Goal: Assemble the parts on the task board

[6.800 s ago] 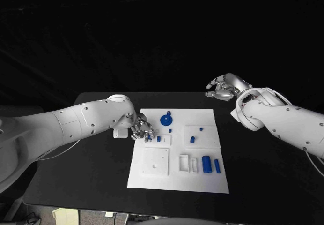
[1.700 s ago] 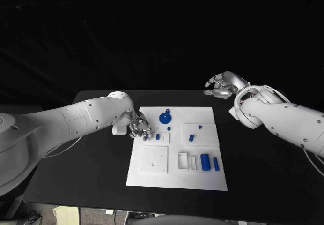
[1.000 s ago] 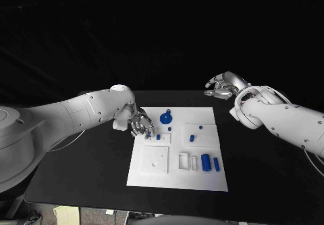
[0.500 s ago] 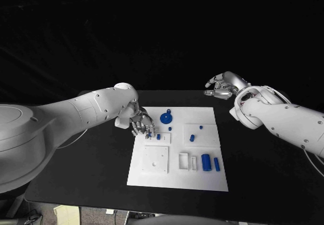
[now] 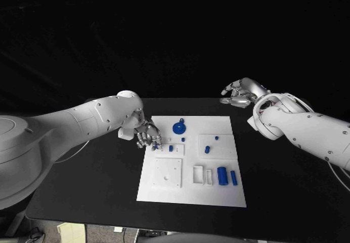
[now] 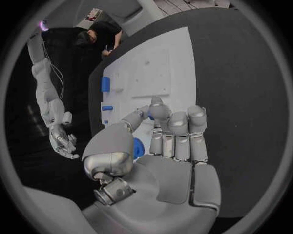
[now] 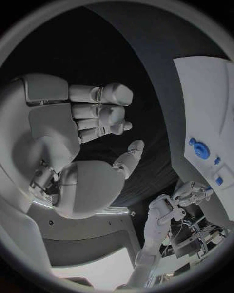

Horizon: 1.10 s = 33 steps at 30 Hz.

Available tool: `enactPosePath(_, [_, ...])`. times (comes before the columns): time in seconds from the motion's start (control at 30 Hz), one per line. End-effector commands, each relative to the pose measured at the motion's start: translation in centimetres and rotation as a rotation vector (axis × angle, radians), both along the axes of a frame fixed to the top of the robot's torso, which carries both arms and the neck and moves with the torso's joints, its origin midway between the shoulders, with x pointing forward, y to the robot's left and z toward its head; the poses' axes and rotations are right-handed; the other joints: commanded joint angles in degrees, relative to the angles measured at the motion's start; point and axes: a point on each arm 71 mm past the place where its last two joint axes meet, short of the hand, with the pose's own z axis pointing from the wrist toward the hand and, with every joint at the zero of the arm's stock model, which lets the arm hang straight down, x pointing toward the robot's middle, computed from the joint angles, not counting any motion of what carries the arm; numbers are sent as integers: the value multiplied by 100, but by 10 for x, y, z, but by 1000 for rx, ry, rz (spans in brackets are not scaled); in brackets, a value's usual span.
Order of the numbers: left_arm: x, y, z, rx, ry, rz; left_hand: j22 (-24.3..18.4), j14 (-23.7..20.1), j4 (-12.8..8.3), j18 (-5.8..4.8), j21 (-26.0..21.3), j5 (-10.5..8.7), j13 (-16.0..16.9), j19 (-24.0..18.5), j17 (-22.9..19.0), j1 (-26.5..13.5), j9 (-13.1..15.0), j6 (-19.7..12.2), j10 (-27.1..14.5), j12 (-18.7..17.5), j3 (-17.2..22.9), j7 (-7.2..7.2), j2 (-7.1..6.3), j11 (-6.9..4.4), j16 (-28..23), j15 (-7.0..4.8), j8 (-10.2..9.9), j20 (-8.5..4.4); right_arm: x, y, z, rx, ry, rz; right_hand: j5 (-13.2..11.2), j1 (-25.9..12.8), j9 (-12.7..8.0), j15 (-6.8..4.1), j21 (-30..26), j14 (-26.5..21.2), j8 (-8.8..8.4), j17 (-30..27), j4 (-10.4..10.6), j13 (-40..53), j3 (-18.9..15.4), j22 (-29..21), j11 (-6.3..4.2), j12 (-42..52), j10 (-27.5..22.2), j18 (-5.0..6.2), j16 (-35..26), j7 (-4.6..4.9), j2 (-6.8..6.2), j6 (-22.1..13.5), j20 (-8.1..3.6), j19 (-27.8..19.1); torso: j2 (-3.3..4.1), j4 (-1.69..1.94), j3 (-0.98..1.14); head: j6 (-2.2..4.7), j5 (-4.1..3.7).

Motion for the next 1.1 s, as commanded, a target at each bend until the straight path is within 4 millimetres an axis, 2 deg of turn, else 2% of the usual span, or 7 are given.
enactPosePath(0.03, [1, 4, 4, -92, -75, 35, 93, 24, -647, 43, 27, 7, 10, -49, 8, 192, 7, 18, -24, 21, 666, 3, 170, -24, 32, -106, -28, -658, -2, 2, 1, 4, -2, 28, 30, 0, 6, 11, -33, 42, 22, 8, -5, -8, -2, 61, 16, 33, -39, 578, -39, 54, 61, -21, -38, -8, -14, 19, 4, 38, -5])
enactPosePath(0.27, [-8, 10, 27, -503, -117, 47, 81, 14, -643, 39, 11, 15, 10, -62, -3, 145, 24, 26, -31, 18, 638, 9, 178, -16, 22, -112, -53, -652, -12, 11, 6, 28, -24, 111, 23, 21, 3, 13, -35, 41, 16, 10, -28, -11, 2, 63, 18, 35, -42, 578, -41, 56, 72, -33, -39, -10, -30, 47, 0, 137, -52])
enactPosePath(0.4, [-20, 10, 35, -631, -127, 29, 66, -7, -640, 36, -19, -35, 3, -86, -18, 111, 26, 18, -50, 2, 626, 21, 166, -3, 0, -117, -98, -647, -23, 19, 6, 43, -47, 175, 8, 57, 3, 15, -35, 39, 14, 13, -89, -14, -5, 69, 20, 38, -48, 578, -45, 58, 106, -38, -38, -18, -38, 63, -13, 194, -64])
enactPosePath(0.63, [-36, 4, 44, -881, -24, 56, 54, -22, -636, 35, -46, -53, 2, -103, -24, 101, 24, 31, -56, -2, 623, 25, 129, 3, -12, -126, -129, -644, -43, 34, 4, 73, -92, 305, -173, 219, -3, 28, -28, 23, 4, 25, -545, -27, -96, 93, 32, 53, -68, 578, -58, 71, 242, -61, -3, -68, -41, 65, -29, 356, -45])
enactPosePath(0.73, [-45, 2, 44, -933, 28, 39, 45, -68, -632, 26, -78, -76, 3, -140, -26, 87, 20, 16, -94, -14, 621, 42, 150, 20, -28, -128, -182, -636, -55, 42, 0, 79, -91, 362, -282, 271, -6, 29, -26, 16, 3, 28, -715, -35, -135, 98, 34, 56, -78, 578, -67, 72, 271, -62, 18, -90, -35, 44, -22, 445, -33])
enactPosePath(0.9, [-55, -1, 41, -945, 77, 11, 44, -88, -630, 23, -89, -81, 6, -153, -24, 99, 19, 13, -112, -15, 626, 47, 139, 25, -30, -128, -207, -635, -71, 55, -6, 84, -85, 431, -367, 366, -8, 30, -15, 10, 1, 34, -740, -41, -217, 107, 35, 62, -88, 578, -71, 73, 267, -67, 28, -117, -43, 40, -11, 548, -49])
enactPosePath(1.1, [-61, 3, 38, -961, 113, 15, 44, -100, -624, 22, -94, -89, 9, -158, -22, 118, 19, 11, -124, -14, 631, 50, 133, 27, -29, -131, -226, -635, -85, 67, -11, 94, -76, 488, -451, 462, -9, 29, -3, 8, 4, 42, -743, -45, -295, 111, 34, 70, -94, 578, -71, 72, 264, -61, 35, -140, -38, 26, 3, 670, -125])
